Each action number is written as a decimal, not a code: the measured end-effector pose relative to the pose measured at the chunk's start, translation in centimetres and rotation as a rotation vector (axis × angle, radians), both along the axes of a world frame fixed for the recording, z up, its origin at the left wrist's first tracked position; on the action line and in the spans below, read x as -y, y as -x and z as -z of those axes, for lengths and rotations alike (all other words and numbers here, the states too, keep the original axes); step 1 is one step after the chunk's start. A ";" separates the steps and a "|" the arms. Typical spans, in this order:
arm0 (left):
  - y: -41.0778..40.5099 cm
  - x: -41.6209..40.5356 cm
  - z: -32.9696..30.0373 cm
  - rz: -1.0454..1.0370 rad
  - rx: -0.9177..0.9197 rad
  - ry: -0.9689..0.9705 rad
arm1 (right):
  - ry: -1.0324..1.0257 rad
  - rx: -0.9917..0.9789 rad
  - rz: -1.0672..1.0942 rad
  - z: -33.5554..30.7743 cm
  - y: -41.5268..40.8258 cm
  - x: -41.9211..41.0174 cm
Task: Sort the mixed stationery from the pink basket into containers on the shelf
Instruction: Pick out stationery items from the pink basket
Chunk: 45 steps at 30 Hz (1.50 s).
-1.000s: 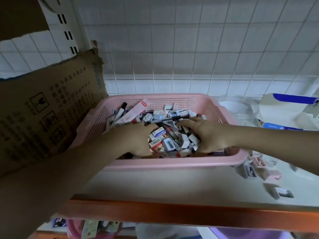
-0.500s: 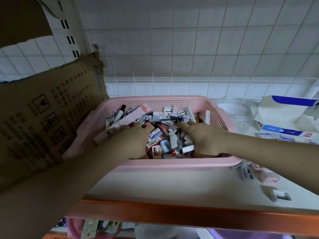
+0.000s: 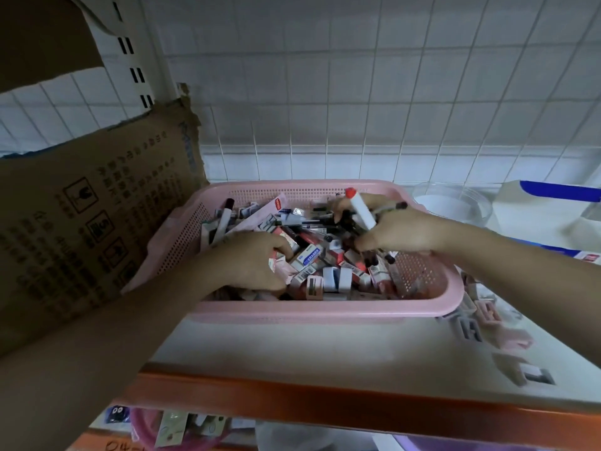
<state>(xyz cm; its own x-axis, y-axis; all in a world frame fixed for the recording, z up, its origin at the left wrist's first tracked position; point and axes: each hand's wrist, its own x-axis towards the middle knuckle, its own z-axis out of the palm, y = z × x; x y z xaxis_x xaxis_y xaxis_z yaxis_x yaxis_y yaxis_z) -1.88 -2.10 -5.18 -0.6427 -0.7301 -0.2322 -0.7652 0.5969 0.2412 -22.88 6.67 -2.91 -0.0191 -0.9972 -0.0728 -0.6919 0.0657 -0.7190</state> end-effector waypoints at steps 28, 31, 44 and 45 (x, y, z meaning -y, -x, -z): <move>3.1 -0.4 1.9 0.393 -0.086 0.034 | -0.233 0.713 0.210 -0.2 -2.4 -1.1; 3.4 -0.9 2.2 0.363 -0.108 0.063 | -0.267 0.661 0.192 -0.7 -2.3 -1.3; 0.1 -0.6 -2.7 -0.608 -1.024 -1.136 | 0.016 0.775 0.292 -1.5 -3.4 -2.3; -0.2 -0.9 -3.0 -0.662 -1.153 -1.291 | 0.054 0.740 0.290 -1.5 -3.8 -2.2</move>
